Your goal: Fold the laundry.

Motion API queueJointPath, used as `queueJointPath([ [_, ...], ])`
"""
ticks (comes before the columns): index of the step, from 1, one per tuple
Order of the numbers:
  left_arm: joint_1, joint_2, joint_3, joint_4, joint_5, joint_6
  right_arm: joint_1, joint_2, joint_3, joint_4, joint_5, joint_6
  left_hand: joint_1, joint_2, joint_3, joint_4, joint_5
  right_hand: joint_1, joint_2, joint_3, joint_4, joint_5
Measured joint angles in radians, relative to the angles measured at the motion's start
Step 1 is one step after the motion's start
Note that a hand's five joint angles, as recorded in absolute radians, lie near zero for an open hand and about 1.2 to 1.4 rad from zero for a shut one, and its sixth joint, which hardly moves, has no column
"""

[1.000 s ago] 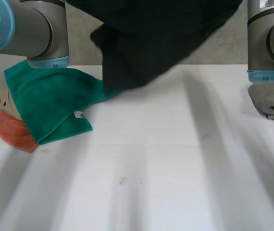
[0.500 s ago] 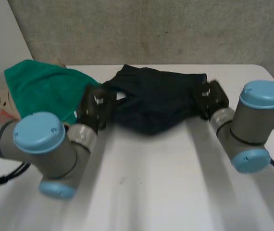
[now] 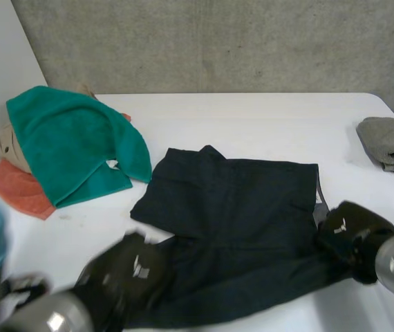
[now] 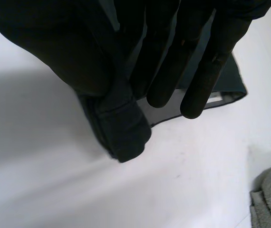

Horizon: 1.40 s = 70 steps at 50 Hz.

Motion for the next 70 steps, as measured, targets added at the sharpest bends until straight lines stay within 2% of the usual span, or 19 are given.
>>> queueJointPath([
  [6, 0.062, -0.249, 0.191, 0.244, -0.031, 0.005, 0.003, 0.136, -0.100, -0.164, 0.008, 0.113, 0.000, 0.000, 0.000, 0.000, 0.000, 0.000, 0.000, 0.000, 0.000, 0.000],
  [11, 0.097, -0.500, 0.462, 0.430, -0.082, 0.007, 0.007, 0.293, -0.245, -0.346, 0.019, 0.201, 0.000, 0.000, 0.000, 0.000, 0.000, 0.000, 0.000, 0.000, 0.000, 0.000],
  [19, 0.156, -0.813, 0.803, 0.673, -0.129, 0.080, 0.016, 0.554, -0.498, -0.571, 0.056, 0.233, 0.000, 0.000, 0.000, 0.000, 0.000, 0.000, 0.000, 0.000, 0.000, -0.001],
  [22, 0.163, -0.882, 0.854, 0.749, -0.129, 0.112, 0.025, 0.630, -0.565, -0.629, 0.055, 0.236, 0.000, 0.000, 0.000, 0.000, 0.000, -0.092, -0.137, -0.125, -0.126, -0.128],
  [23, 0.163, -0.905, 0.866, 0.782, -0.129, 0.122, 0.031, 0.664, -0.592, -0.658, 0.053, 0.239, -0.184, -0.178, -0.174, -0.177, -0.172, -0.346, -0.400, -0.396, -0.375, -0.382],
  [24, 0.161, -0.922, 0.873, 0.814, -0.130, 0.129, 0.035, 0.687, -0.610, -0.680, 0.053, 0.242, -0.451, -0.410, -0.402, -0.410, -0.401, -0.506, -0.563, -0.552, -0.551, -0.565],
  [25, 0.160, -0.933, 0.874, 0.837, -0.131, 0.133, 0.039, 0.705, -0.624, -0.697, 0.054, 0.246, -0.477, -0.454, -0.424, -0.432, -0.423, -0.604, -0.663, -0.648, -0.647, -0.667],
  [26, 0.155, -0.951, 0.871, 0.892, -0.135, 0.140, 0.045, 0.732, -0.644, -0.727, 0.056, 0.256, -0.833, -0.783, -0.769, -0.769, -0.760, -0.800, -0.880, -0.866, -0.865, -0.885],
  [28, 0.148, -0.961, 0.853, 0.958, -0.144, 0.144, 0.051, 0.748, -0.655, -0.755, 0.062, 0.283, -0.955, -0.959, -0.947, -0.964, -0.945, -0.853, -0.973, -0.971, -0.969, -0.976],
  [34, 0.124, -0.896, 0.724, 1.085, -0.200, 0.140, 0.038, 0.651, -0.580, -0.721, 0.068, 0.419, -0.956, -0.996, -0.982, -0.998, -0.968, -0.853, -0.981, -0.989, -0.990, -0.987],
  [40, 0.106, -0.749, 0.546, 1.111, -0.246, 0.113, -0.005, 0.487, -0.454, -0.537, 0.025, 0.524, -0.956, -0.996, -0.982, -0.998, -0.968, -0.853, -0.981, -0.989, -0.990, -0.987],
  [46, 0.090, -0.577, 0.342, 1.089, -0.255, -0.020, -0.068, 0.406, -0.314, -0.333, -0.064, 0.561, -0.956, -0.996, -0.982, -0.998, -0.968, -0.850, -0.978, -0.983, -0.984, -0.981],
  [50, 0.084, -0.516, 0.268, 1.047, -0.245, -0.125, -0.094, 0.404, -0.249, -0.344, -0.092, 0.557, -0.956, -0.996, -0.982, -0.998, -0.968, -0.841, -0.937, -0.938, -0.938, -0.944],
  [55, 0.079, -0.475, 0.231, 0.962, -0.203, -0.247, -0.109, 0.429, -0.204, -0.431, -0.098, 0.546, -0.956, -0.996, -0.982, -0.998, -0.968, -0.590, -0.686, -0.696, -0.695, -0.698],
  [56, 0.079, -0.461, 0.228, 0.905, -0.163, -0.304, -0.113, 0.451, -0.194, -0.479, -0.094, 0.541, -0.956, -0.996, -0.982, -0.998, -0.968, -0.321, -0.361, -0.383, -0.402, -0.412],
  [57, 0.079, -0.454, 0.229, 0.873, -0.138, -0.332, -0.116, 0.462, -0.191, -0.502, -0.089, 0.538, -0.956, -0.996, -0.982, -0.998, -0.968, -0.227, -0.206, -0.247, -0.246, -0.274],
  [59, 0.081, -0.438, 0.234, 0.813, -0.088, -0.381, -0.123, 0.477, -0.186, -0.540, -0.073, 0.532, -0.956, -0.996, -0.982, -0.998, -0.968, -0.135, -0.064, -0.063, -0.057, -0.124],
  [65, 0.103, -0.364, 0.246, 0.655, 0.096, -0.520, -0.167, 0.423, -0.158, -0.599, -0.015, 0.452, -0.956, -0.996, -0.982, -0.998, -0.968, -0.126, -0.052, -0.040, -0.004, -0.084],
  [70, 0.152, -0.285, 0.246, 0.591, 0.234, -0.625, -0.213, 0.331, -0.128, -0.618, 0.017, 0.243, -0.956, -0.996, -0.982, -0.998, -0.968, -0.126, -0.041, -0.040, -0.004, -0.056],
])
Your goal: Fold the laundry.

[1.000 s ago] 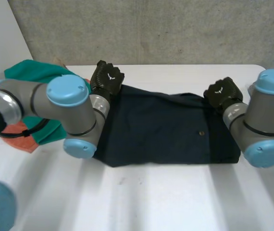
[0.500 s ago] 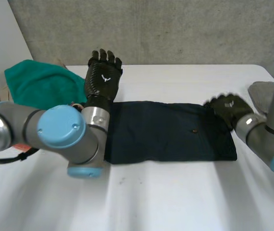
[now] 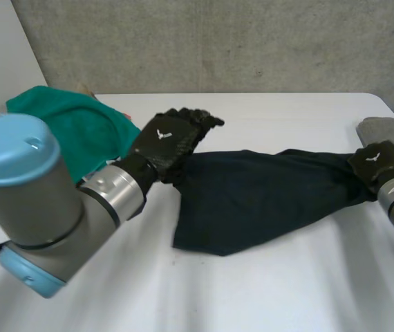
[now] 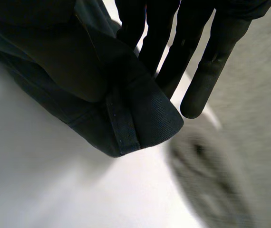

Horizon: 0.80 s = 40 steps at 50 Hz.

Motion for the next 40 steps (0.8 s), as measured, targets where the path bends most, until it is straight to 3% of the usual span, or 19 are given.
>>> queueJointPath([
  [5, 0.039, 0.063, -0.002, -0.010, 0.060, -0.064, 0.028, -0.041, -0.001, -0.038, 0.003, -0.200, 0.000, 0.000, 0.000, 0.000, 0.000, 0.000, 0.008, 0.000, 0.001, 0.006],
  [9, 0.058, 0.096, -0.003, -0.005, 0.068, -0.082, 0.146, -0.043, -0.015, -0.105, -0.022, -0.270, 0.000, 0.000, 0.000, 0.000, 0.000, 0.000, 0.009, 0.000, 0.001, 0.007],
  [17, 0.085, 0.134, -0.004, 0.008, 0.058, -0.085, 0.499, 0.061, 0.007, -0.264, -0.260, -0.322, 0.000, 0.000, 0.000, 0.000, 0.000, 0.000, 0.009, -0.001, 0.002, 0.035],
  [19, 0.088, 0.135, -0.003, 0.009, 0.056, -0.084, 0.535, 0.085, 0.022, -0.272, -0.314, -0.341, 0.000, 0.000, 0.000, 0.000, 0.000, -0.058, -0.112, -0.121, -0.136, -0.096],
  [20, 0.090, 0.136, -0.001, 0.009, 0.054, -0.083, 0.553, 0.100, 0.033, -0.276, -0.349, -0.358, 0.000, 0.000, 0.000, 0.000, 0.000, -0.248, -0.333, -0.333, -0.331, -0.295],
  [21, 0.091, 0.136, -0.001, 0.009, 0.053, -0.082, 0.559, 0.104, 0.038, -0.277, -0.361, -0.364, 0.000, 0.000, 0.000, 0.000, 0.000, -0.310, -0.397, -0.395, -0.393, -0.358],
  [22, 0.092, 0.135, 0.001, 0.010, 0.049, -0.082, 0.570, 0.114, 0.051, -0.277, -0.389, -0.381, 0.000, 0.000, 0.000, 0.000, 0.000, -0.560, -0.663, -0.648, -0.667, -0.626],
  [24, 0.094, 0.133, 0.005, 0.011, 0.041, -0.081, 0.575, 0.118, 0.064, -0.276, -0.409, -0.391, 0.000, 0.000, 0.000, 0.000, 0.000, -0.713, -0.873, -0.859, -0.889, -0.857],
  [26, 0.094, 0.129, 0.013, 0.014, 0.026, -0.079, 0.569, 0.098, 0.078, -0.272, -0.416, -0.365, 0.000, 0.000, 0.000, 0.000, 0.000, -0.731, -0.942, -0.943, -0.976, -0.930],
  [28, 0.093, 0.123, 0.023, 0.018, 0.010, -0.077, 0.554, 0.063, 0.087, -0.266, -0.415, -0.310, 0.000, 0.000, 0.000, 0.000, 0.000, -0.731, -0.944, -0.950, -0.987, -0.931],
  [32, 0.081, 0.086, 0.071, 0.035, -0.058, -0.070, 0.465, -0.090, 0.105, -0.241, -0.409, 0.017, 0.000, 0.000, 0.000, 0.000, 0.000, -0.731, -0.944, -0.950, -0.987, -0.931],
  [38, 0.031, -0.012, 0.186, 0.048, -0.144, -0.066, 0.262, -0.262, 0.088, -0.197, -0.411, 0.652, 0.000, 0.000, 0.000, 0.000, 0.000, -0.731, -0.944, -0.950, -0.987, -0.931],
  [40, 0.006, -0.055, 0.231, 0.046, -0.156, -0.065, 0.206, -0.279, 0.071, -0.167, -0.411, 0.758, 0.000, 0.000, 0.000, 0.000, 0.000, -0.731, -0.944, -0.950, -0.987, -0.931],
])
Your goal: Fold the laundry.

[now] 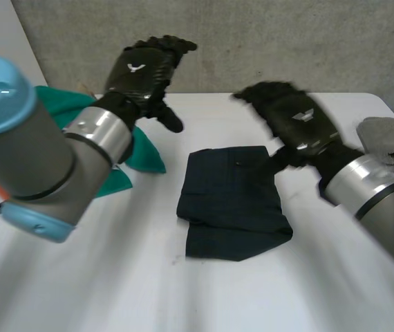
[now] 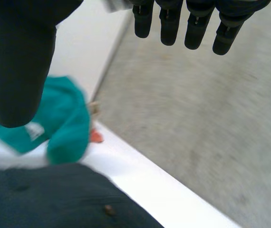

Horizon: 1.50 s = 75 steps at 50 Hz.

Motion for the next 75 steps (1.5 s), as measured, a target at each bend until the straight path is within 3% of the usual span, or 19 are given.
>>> queueJointPath([
  [3, -0.042, -0.081, 0.075, -0.015, -0.010, 0.008, -0.078, 0.018, -0.055, 0.087, 0.002, 0.073, 0.000, 0.000, 0.000, 0.000, 0.000, 0.000, 0.000, 0.000, 0.000, 0.000],
  [8, -0.100, -0.218, 0.190, -0.066, -0.022, 0.049, -0.126, 0.144, -0.196, 0.257, 0.011, 0.032, 0.000, 0.000, 0.000, 0.000, 0.000, 0.000, 0.000, 0.000, 0.000, 0.000],
  [14, -0.153, -0.421, 0.353, -0.174, -0.128, 0.143, -0.102, 0.410, -0.459, 0.519, 0.022, -0.075, 0.000, 0.000, 0.000, 0.000, 0.000, 0.000, 0.000, 0.000, 0.000, 0.000],
  [19, -0.166, -0.516, 0.413, -0.256, -0.221, 0.198, -0.043, 0.544, -0.563, 0.581, 0.042, -0.098, 0.000, 0.000, 0.000, 0.000, 0.000, 0.000, 0.000, 0.000, 0.000, 0.000],
  [26, -0.167, -0.544, 0.411, -0.378, -0.267, 0.242, 0.028, 0.652, -0.595, 0.574, 0.091, -0.137, 0.000, 0.000, 0.000, 0.000, 0.000, 0.000, -0.001, -0.003, 0.000, 0.000],
  [36, -0.166, -0.539, 0.384, -0.501, -0.257, 0.252, 0.060, 0.665, -0.567, 0.527, 0.266, -0.330, 0.000, 0.000, 0.000, 0.000, 0.000, -0.017, -0.021, -0.024, -0.011, 0.000],
  [45, -0.153, -0.398, 0.388, -0.456, -0.238, 0.247, 0.087, 0.458, -0.387, 0.366, 0.305, -0.386, 0.000, 0.000, 0.000, 0.000, 0.000, -0.017, -0.021, -0.024, -0.011, 0.000],
  [49, -0.142, -0.298, 0.386, -0.395, -0.177, 0.244, 0.101, 0.336, -0.257, 0.263, 0.318, -0.387, 0.000, 0.000, 0.000, 0.000, 0.000, -0.017, -0.021, -0.024, -0.011, 0.000],
  [53, -0.124, -0.206, 0.379, -0.358, -0.006, 0.235, 0.127, 0.220, -0.087, 0.136, 0.337, -0.389, 0.000, 0.000, 0.000, 0.000, 0.000, -0.017, -0.021, -0.024, -0.011, 0.000],
  [55, -0.112, -0.167, 0.373, -0.374, 0.134, 0.221, 0.156, 0.174, 0.033, 0.049, 0.346, -0.390, 0.000, 0.000, 0.000, 0.000, 0.000, -0.017, -0.021, -0.024, -0.011, 0.000],
  [60, -0.078, -0.117, 0.361, -0.452, 0.418, 0.156, 0.212, 0.166, 0.207, -0.086, 0.350, -0.391, 0.001, 0.000, 0.000, 0.000, 0.000, -0.017, -0.021, -0.024, -0.011, 0.000],
  [63, -0.059, -0.107, 0.357, -0.485, 0.520, 0.110, 0.230, 0.191, 0.257, -0.144, 0.349, -0.391, 0.003, 0.001, 0.000, 0.002, 0.000, -0.017, -0.021, -0.024, -0.011, 0.000],
  [68, -0.044, -0.107, 0.348, -0.506, 0.593, 0.047, 0.250, 0.287, 0.287, -0.259, 0.350, -0.400, 0.003, 0.002, 0.002, 0.002, 0.000, -0.017, -0.021, -0.024, -0.011, 0.000],
  [75, -0.045, -0.116, 0.338, -0.490, 0.585, 0.028, 0.256, 0.392, 0.245, -0.387, 0.357, -0.452, 0.003, 0.002, 0.002, 0.002, 0.000, -0.017, -0.021, -0.024, -0.011, 0.000],
])
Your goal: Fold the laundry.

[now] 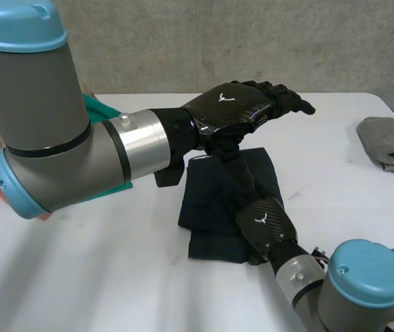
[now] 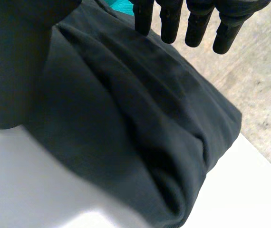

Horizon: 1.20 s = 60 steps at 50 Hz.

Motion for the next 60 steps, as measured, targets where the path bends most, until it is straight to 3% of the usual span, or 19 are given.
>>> queueJointPath([
  [8, -0.001, 0.000, -0.011, 0.035, -0.019, 0.002, -0.002, 0.066, -0.080, -0.117, 0.033, -0.037, 0.000, 0.000, 0.000, 0.000, 0.001, 0.000, 0.000, 0.000, 0.000, 0.000],
  [14, 0.000, 0.004, -0.015, 0.058, -0.039, 0.002, -0.003, 0.133, -0.183, -0.116, 0.050, -0.039, 0.000, 0.000, 0.000, 0.000, 0.001, 0.003, 0.007, 0.006, 0.005, 0.002],
  [16, 0.001, 0.005, -0.019, 0.061, -0.042, 0.002, -0.005, 0.157, -0.229, -0.090, 0.053, -0.037, 0.000, 0.000, 0.000, 0.000, 0.001, 0.130, 0.147, 0.145, 0.134, 0.113],
  [20, 0.003, 0.007, -0.028, 0.063, -0.044, 0.002, -0.009, 0.177, -0.291, -0.053, 0.055, -0.026, 0.000, 0.000, 0.000, 0.000, 0.001, 0.622, 0.657, 0.640, 0.604, 0.448],
  [22, 0.004, 0.008, -0.033, 0.064, -0.044, 0.002, -0.011, 0.181, -0.324, -0.036, 0.056, -0.016, 0.000, 0.000, 0.000, 0.000, 0.001, 0.792, 0.919, 0.901, 0.888, 0.721],
  [24, 0.005, 0.009, -0.036, 0.064, -0.044, 0.002, -0.013, 0.185, -0.361, -0.016, 0.055, -0.003, 0.000, 0.000, 0.000, 0.000, 0.001, 0.802, 0.953, 0.969, 0.979, 0.826],
  [32, 0.015, 0.018, -0.037, 0.066, -0.044, 0.001, -0.045, 0.181, -0.508, 0.100, 0.045, 0.080, 0.000, 0.000, 0.000, 0.000, 0.001, 0.802, 0.953, 0.984, 0.997, 0.837],
  [39, 0.034, 0.057, -0.036, 0.068, -0.046, -0.001, -0.185, 0.105, -0.613, 0.147, 0.023, 0.178, 0.000, 0.000, 0.000, 0.000, 0.001, 0.821, 0.953, 0.984, 0.998, 0.837],
  [47, 0.042, 0.095, -0.037, 0.095, -0.048, -0.021, -0.423, 0.057, -0.752, 0.120, -0.064, 0.270, 0.000, 0.000, 0.000, 0.000, 0.001, 0.821, 0.953, 0.988, 1.003, 0.868],
  [54, 0.035, 0.102, -0.042, 0.121, -0.047, -0.053, -0.634, 0.153, -0.875, 0.071, -0.170, 0.357, 0.000, 0.000, 0.000, 0.000, 0.001, 0.821, 0.953, 0.988, 1.003, 0.877],
  [56, 0.035, 0.102, -0.042, 0.121, -0.047, -0.053, -0.634, 0.153, -0.875, 0.071, -0.170, 0.357, 0.000, 0.000, 0.000, 0.000, 0.001, 0.821, 0.953, 0.988, 1.003, 0.877],
  [57, 0.031, 0.102, -0.043, 0.124, -0.046, -0.058, -0.710, 0.231, -0.921, 0.046, -0.225, 0.387, 0.000, 0.000, 0.000, 0.000, 0.001, 0.821, 0.953, 0.988, 1.003, 0.884],
  [60, 0.028, 0.100, -0.044, 0.125, -0.046, -0.059, -0.774, 0.325, -0.956, 0.006, -0.288, 0.405, 0.000, 0.000, 0.000, 0.000, 0.001, 0.821, 0.953, 0.989, 1.004, 0.886],
])
